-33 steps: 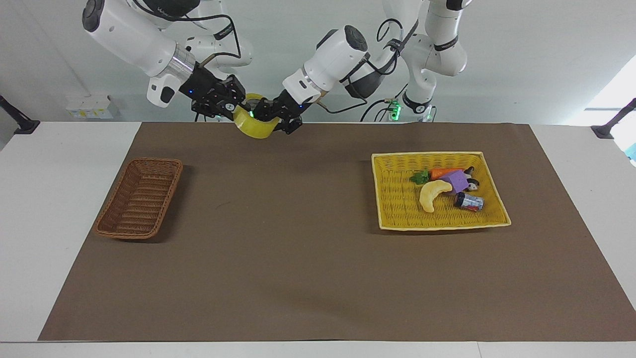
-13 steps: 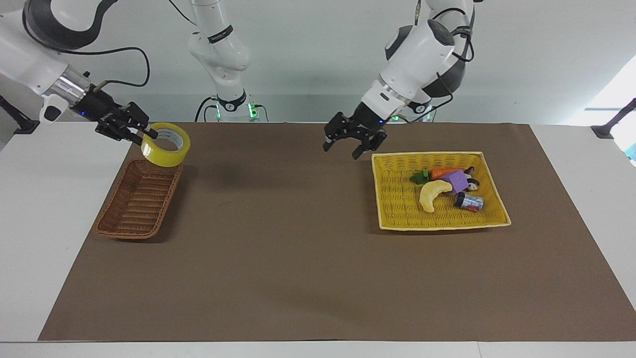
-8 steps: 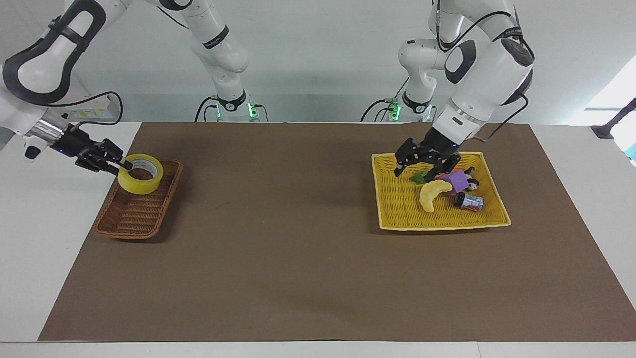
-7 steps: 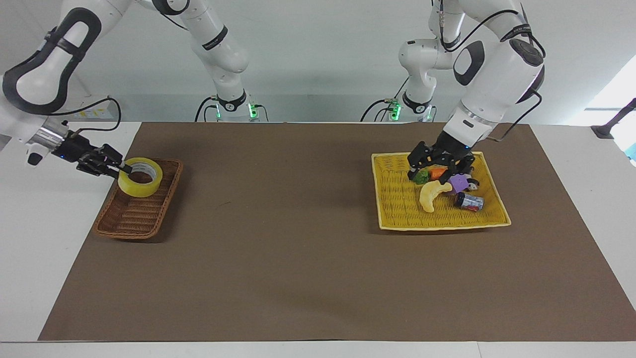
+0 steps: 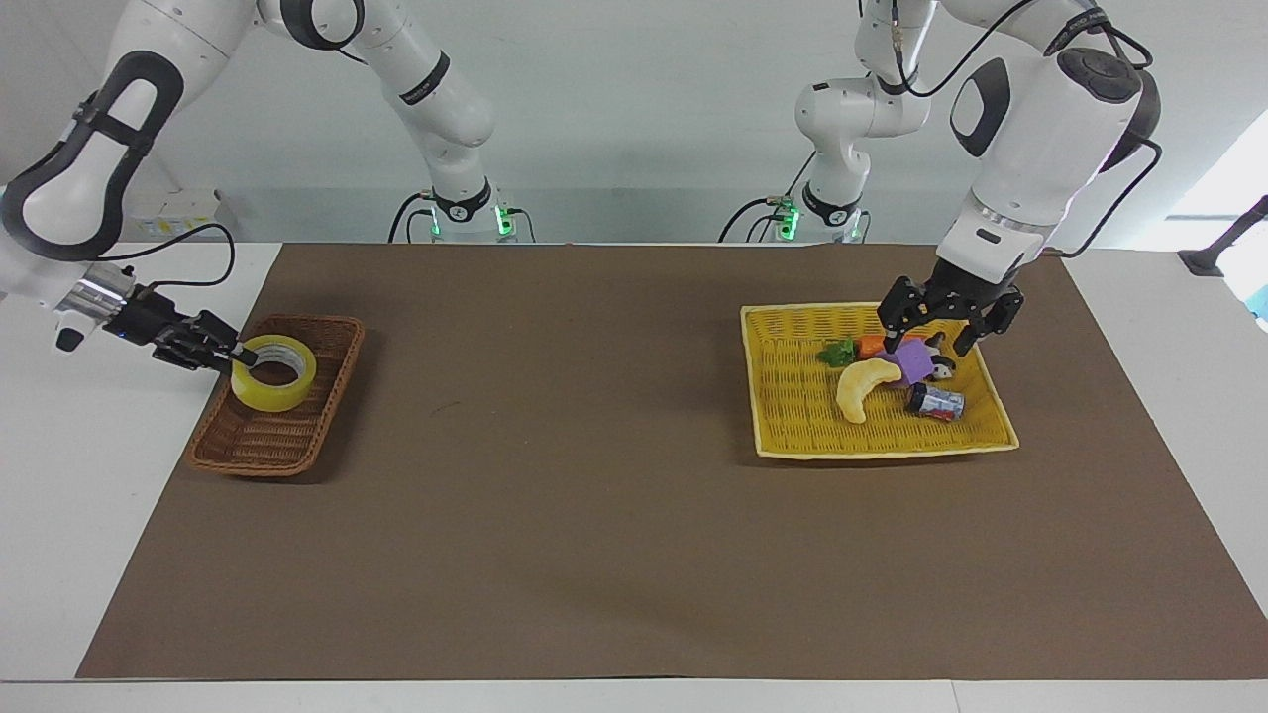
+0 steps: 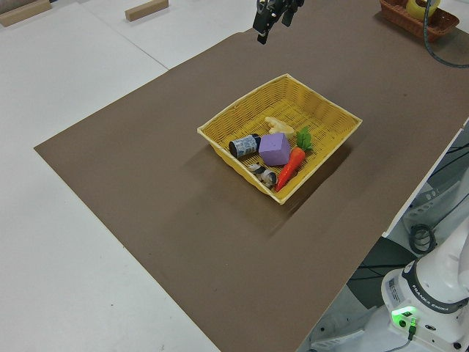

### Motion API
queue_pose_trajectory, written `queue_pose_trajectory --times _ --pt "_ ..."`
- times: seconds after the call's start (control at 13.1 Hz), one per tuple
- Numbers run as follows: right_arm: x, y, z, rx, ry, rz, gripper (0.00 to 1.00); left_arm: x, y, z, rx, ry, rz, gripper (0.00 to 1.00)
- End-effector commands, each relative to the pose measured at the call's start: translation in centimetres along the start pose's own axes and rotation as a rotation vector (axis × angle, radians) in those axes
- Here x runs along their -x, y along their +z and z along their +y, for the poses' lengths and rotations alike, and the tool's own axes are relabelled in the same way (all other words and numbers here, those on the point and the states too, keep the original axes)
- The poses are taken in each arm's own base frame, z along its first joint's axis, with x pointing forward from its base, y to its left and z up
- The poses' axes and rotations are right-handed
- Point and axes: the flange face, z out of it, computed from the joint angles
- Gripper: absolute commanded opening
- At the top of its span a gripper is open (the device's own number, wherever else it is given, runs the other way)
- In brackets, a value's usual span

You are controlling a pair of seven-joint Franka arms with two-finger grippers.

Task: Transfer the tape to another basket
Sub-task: 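Lower the tape into the wicker basket while the left gripper withdraws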

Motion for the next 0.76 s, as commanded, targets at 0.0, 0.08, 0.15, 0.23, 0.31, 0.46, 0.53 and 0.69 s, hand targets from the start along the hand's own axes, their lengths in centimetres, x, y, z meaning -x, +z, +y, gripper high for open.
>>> queue_pose_trajectory --times 0.0,0.08,0.15,0.23,0.31,0.46,0.53,0.69 --pt "-0.7 0.5 -0.1 -0.014 0.006 0.038 0.0 0.1 -0.2 -1.4 -0.025 0.01 -0.03 1.0" --pt "-0.8 0.8 0.0 0.002 0.003 0.031 0.0 0.1 -0.3 -1.9 -0.026 0.01 -0.028 1.0" --pt "-0.7 1.1 0.0 0.005 -0.004 0.019 0.0 0.0 -0.3 -2.2 -0.027 0.01 -0.028 1.0" --pt "-0.4 1.2 0.3 0.023 -0.014 0.001 0.03 0.1 -0.3 -2.4 -0.027 0.009 -0.031 1.0" --pt "-0.2 1.3 0.4 0.044 -0.026 -0.021 0.07 0.1 -0.3 -2.7 -0.028 0.009 -0.034 1.0" --pt "-0.3 1.4 0.5 0.048 -0.024 -0.016 0.47 0.3 -0.6 -4.4 -0.04 0.026 -0.057 1.0" --pt "-0.4 1.4 0.4 0.046 -0.017 -0.005 0.96 0.5 -1.2 -5.0 -0.045 0.028 -0.064 1.0" --pt "-0.8 1.1 0.1 0.049 -0.02 0.005 1.0 0.6 -2.7 -4.7 -0.053 0.043 -0.089 1.0"
